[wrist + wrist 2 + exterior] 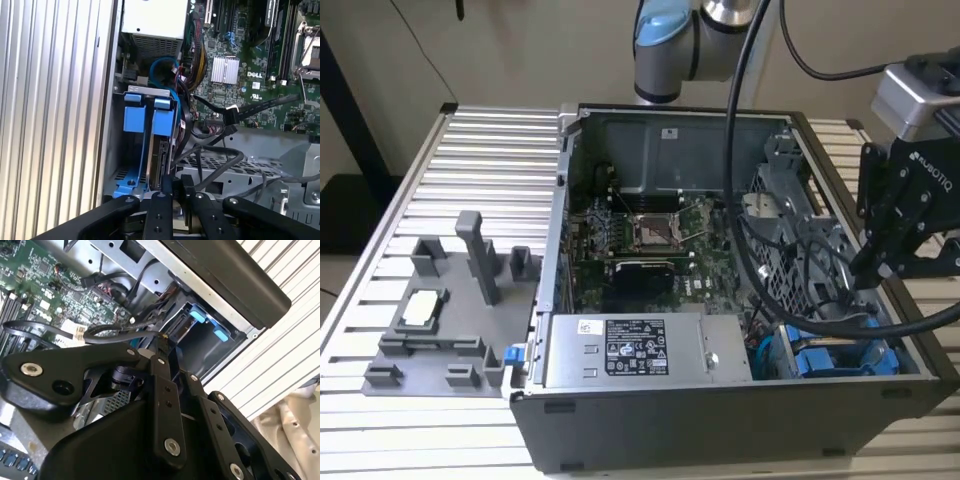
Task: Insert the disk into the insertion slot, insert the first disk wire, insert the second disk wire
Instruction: 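Insert the first disk wire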
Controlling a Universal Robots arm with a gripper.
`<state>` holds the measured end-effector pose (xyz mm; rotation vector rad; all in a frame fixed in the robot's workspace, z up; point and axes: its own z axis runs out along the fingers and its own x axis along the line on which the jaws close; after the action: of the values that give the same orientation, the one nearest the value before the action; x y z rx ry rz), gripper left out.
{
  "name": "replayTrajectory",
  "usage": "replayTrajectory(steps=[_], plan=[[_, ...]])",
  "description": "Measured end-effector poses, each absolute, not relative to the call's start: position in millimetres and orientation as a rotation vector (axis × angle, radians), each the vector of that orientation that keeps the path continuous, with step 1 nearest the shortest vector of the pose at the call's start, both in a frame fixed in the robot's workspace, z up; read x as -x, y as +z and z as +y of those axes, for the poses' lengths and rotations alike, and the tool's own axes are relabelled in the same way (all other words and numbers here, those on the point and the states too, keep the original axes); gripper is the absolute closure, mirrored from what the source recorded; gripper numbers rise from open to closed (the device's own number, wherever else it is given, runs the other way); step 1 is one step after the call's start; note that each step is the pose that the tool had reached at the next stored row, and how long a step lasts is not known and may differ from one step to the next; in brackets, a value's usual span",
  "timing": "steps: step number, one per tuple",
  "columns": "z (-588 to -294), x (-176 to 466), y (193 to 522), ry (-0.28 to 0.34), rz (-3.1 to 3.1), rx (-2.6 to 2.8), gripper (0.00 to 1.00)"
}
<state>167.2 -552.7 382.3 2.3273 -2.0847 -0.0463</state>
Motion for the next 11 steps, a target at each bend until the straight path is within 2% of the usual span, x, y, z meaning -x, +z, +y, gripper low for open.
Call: replayTrajectory(steps=[11], plan=[[-557.8, -167.7, 375.4, -0.062, -2.114, -2.302, 0.81]])
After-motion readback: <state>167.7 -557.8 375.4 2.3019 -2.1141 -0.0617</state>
